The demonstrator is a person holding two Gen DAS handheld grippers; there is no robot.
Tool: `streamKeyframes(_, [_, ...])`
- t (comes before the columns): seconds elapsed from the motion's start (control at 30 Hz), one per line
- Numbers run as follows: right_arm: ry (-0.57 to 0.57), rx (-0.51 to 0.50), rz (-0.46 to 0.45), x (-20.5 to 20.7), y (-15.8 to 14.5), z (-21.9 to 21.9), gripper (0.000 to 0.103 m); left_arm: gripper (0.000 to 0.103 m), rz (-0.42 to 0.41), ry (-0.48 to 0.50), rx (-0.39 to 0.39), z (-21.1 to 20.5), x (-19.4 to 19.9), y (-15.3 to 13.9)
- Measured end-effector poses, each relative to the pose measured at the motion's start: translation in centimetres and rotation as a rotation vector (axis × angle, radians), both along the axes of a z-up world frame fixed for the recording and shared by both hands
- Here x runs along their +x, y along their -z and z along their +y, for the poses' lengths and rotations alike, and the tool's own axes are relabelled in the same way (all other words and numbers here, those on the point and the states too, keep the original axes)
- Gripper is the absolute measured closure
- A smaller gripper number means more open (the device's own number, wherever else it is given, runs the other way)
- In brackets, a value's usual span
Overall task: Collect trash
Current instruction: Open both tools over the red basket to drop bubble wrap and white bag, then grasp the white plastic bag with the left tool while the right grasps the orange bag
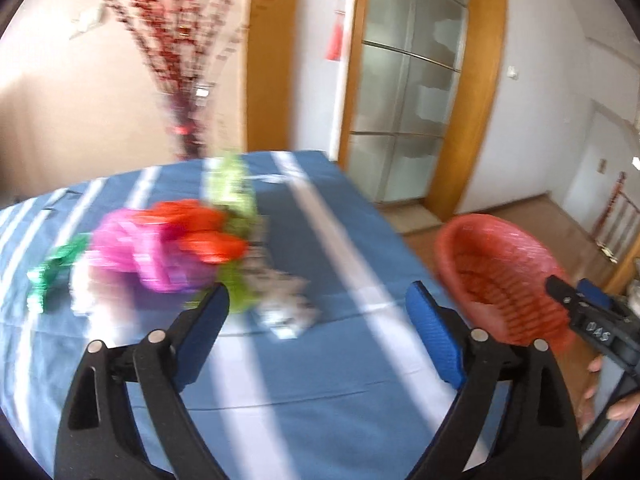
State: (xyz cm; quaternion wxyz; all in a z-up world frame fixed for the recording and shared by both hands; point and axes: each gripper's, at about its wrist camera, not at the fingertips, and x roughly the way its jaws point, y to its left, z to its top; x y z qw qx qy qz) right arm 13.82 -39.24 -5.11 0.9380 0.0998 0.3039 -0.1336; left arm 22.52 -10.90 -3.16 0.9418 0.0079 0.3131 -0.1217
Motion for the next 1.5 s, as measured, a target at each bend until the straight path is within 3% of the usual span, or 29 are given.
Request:
streamKeyframes(0.27, [-0.165,0.015,-0.009,2.2,-0.6,6.6,0.019,0.013,0.046,-0.187,0.045,8.9,0.3,0.4])
streamKeyframes(0.4, [-0.252,0.014,-0.005,3.7,-0.9,10.3,0.019,0.005,0.018,-0.286,0.085,12.4,0.3,0.3])
streamKeyframes(0.53, [-0.336,0.008,0.001,5.3,-0.9,14.2,0.026,0.004,0.011,-0.34,0.081,15.7,0.7,0.2])
streamKeyframes(0.77, [-0.409,0.004,0.017,6.3,-0.3,18.6,0.028,0.006,0.116,-0.313,-0.075,19.0,3.5,1.6])
streamKeyframes(0.9, [-0.413,-0.01,0.032,6.3,0.1,19.1,0.028,0.028,0.186,-0.302,-0.087,19.0,6.0,2.8])
streamKeyframes(1.03, [-0.4,-0.015,0.045,6.5,0.3,18.8,0.028,0.033,0.238,-0.304,-0.111,18.7,7.7,4.2])
streamKeyframes(1.13, [-0.395,-0.014,0.053,6.8,0.4,18.8,0.028,0.045,0.263,-0.297,-0.112,18.5,8.5,4.9])
streamKeyframes(1.27, [-0.395,-0.011,0.057,7.0,0.5,18.8,0.028,0.08,0.26,-0.261,-0.119,18.2,8.8,5.3])
streamKeyframes(1.3, [-0.398,-0.008,0.057,7.0,0.5,18.8,0.029,0.084,0.26,-0.254,-0.124,18.3,8.7,5.2])
streamKeyframes(1.5, [-0.427,0.019,0.052,8.1,0.2,19.9,0.036,0.089,0.204,-0.242,-0.074,19.2,6.9,3.9])
